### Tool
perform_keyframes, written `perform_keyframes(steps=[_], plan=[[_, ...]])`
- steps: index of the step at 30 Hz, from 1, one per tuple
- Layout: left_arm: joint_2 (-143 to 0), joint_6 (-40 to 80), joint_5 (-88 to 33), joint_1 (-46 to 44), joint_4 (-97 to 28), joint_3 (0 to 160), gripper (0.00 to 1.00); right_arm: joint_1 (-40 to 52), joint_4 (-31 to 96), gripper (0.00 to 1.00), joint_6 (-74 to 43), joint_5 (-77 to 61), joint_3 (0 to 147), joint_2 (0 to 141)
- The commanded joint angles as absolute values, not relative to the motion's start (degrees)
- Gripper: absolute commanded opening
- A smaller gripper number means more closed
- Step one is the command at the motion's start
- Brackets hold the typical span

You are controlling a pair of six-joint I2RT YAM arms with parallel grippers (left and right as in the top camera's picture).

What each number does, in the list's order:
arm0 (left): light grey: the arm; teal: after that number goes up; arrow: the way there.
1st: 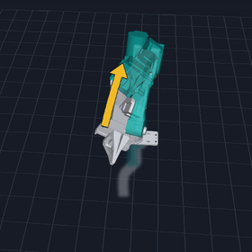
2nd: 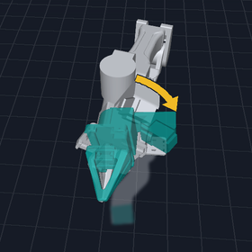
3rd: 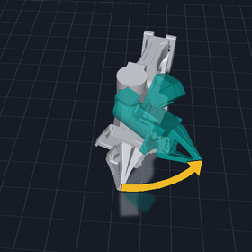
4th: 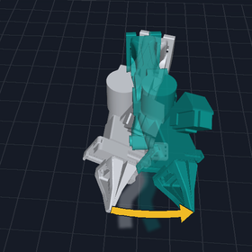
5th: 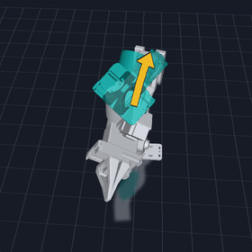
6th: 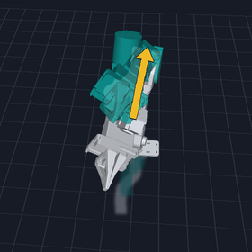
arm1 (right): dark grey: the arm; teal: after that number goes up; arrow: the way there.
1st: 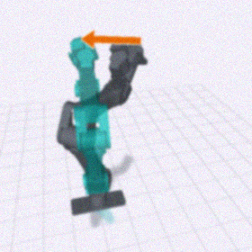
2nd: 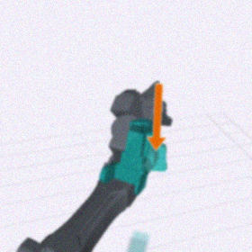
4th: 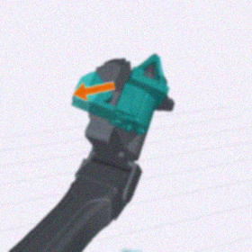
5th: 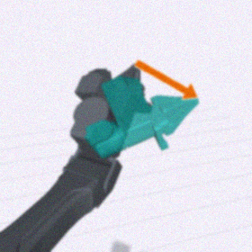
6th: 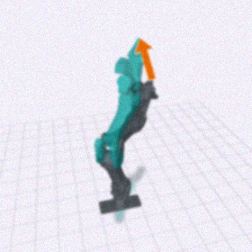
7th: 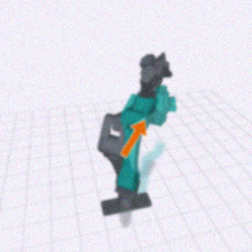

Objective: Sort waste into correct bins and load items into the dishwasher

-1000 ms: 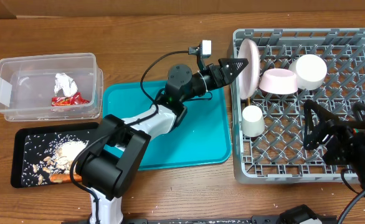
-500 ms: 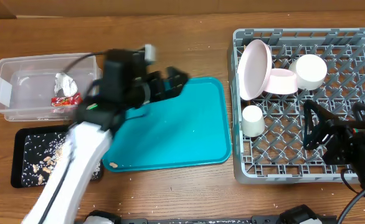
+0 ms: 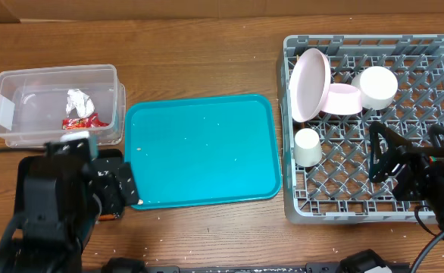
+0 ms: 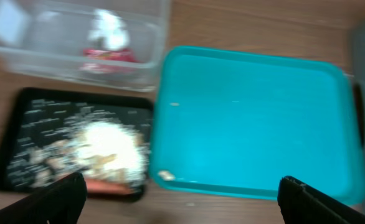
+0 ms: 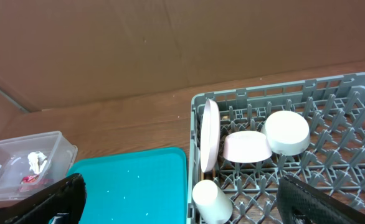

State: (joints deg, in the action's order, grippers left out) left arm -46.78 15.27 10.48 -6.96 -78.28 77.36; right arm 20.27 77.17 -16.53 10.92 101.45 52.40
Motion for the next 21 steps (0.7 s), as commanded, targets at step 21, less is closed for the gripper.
perform_keyframes(steps=[21], plan=[[-45.7,13.5,18.4,-6.7,-78.3,78.2,1.0,20.1,61.1,1.0,-14.3,14.9,70.5,33.3]])
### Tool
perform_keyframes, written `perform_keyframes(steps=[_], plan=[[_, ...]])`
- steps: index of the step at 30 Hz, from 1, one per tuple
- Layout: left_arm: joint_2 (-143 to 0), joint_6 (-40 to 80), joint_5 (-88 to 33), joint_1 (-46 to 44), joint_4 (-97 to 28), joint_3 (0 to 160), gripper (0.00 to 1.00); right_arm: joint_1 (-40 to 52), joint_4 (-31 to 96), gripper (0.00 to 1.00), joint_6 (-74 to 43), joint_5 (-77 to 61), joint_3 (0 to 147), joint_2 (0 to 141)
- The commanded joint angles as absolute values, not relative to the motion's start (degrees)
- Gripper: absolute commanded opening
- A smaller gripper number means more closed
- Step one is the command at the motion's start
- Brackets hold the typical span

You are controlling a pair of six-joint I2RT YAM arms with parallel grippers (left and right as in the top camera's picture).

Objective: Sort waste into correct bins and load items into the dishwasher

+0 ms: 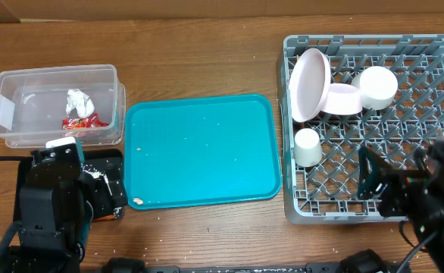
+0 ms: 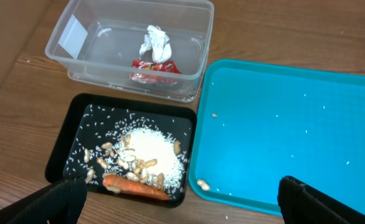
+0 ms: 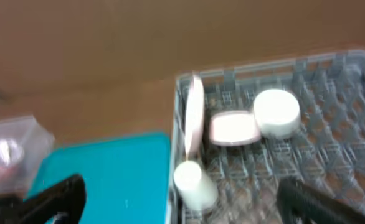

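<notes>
The teal tray (image 1: 199, 152) lies mid-table, bare except for crumbs and one peanut (image 2: 202, 184) near its front left corner. A clear bin (image 2: 132, 46) holds a white crumpled wrapper and a red one. In front of it a black tray (image 2: 70, 146) holds rice, peanuts and a carrot (image 2: 136, 185). The grey dish rack (image 1: 434, 53) carries a pink plate (image 1: 311, 83), a pink bowl (image 1: 343, 98), a white bowl (image 1: 377, 86) and a white cup (image 1: 307, 146). My left gripper (image 2: 182, 205) hangs open and empty above the black tray's front edge. My right gripper (image 3: 182, 202) is open and empty over the rack's front.
The rack fills the right side of the wooden table (image 1: 207, 53). The bin and black tray crowd the left side. The right wrist view is blurred by motion.
My left arm has moved back to the left and away from the teal tray, so its camera now takes in the whole bin and black tray. My right arm has shifted toward the table's front edge.
</notes>
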State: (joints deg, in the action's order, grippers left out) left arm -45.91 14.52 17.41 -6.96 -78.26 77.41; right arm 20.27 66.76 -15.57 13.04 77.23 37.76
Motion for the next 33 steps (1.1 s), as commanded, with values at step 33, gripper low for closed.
perform_keyframes(steps=[33], plan=[[-45.7,13.5,18.4,-6.7,-78.3,78.2,1.0,19.5,10.6,1.0,-10.2,-4.0,3.2,0.3]])
